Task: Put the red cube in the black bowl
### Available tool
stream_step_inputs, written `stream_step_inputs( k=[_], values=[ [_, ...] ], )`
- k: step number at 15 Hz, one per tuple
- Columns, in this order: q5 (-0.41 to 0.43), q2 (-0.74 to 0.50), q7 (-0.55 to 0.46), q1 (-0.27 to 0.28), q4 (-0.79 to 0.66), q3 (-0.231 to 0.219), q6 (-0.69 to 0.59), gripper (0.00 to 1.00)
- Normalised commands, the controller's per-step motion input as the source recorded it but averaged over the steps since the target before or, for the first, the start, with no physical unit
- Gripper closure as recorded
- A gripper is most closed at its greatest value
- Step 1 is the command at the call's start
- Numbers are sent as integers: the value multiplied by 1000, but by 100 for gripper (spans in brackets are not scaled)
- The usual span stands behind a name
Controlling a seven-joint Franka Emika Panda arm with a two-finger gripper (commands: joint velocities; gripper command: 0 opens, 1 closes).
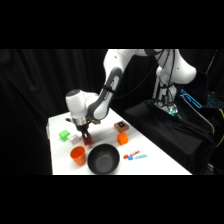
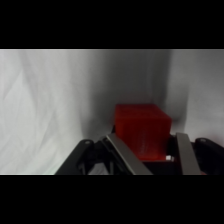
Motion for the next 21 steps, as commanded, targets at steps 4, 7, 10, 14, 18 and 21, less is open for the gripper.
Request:
stream_step_inputs(
  k=[4, 7, 10, 14, 18, 21],
  values=[
    [12, -253, 62, 79, -111, -53, -139, 74],
    [-26, -451, 71, 114, -253, -66, -287, 74],
    [-61, -474, 64, 118, -285, -61, -269, 74],
    [-115, -442, 90, 132, -305, -60, -212, 74],
    [-133, -401, 100, 129, -325, -21, -126, 74],
    [-140, -357, 133, 144, -314, 22, -54, 74]
  ],
)
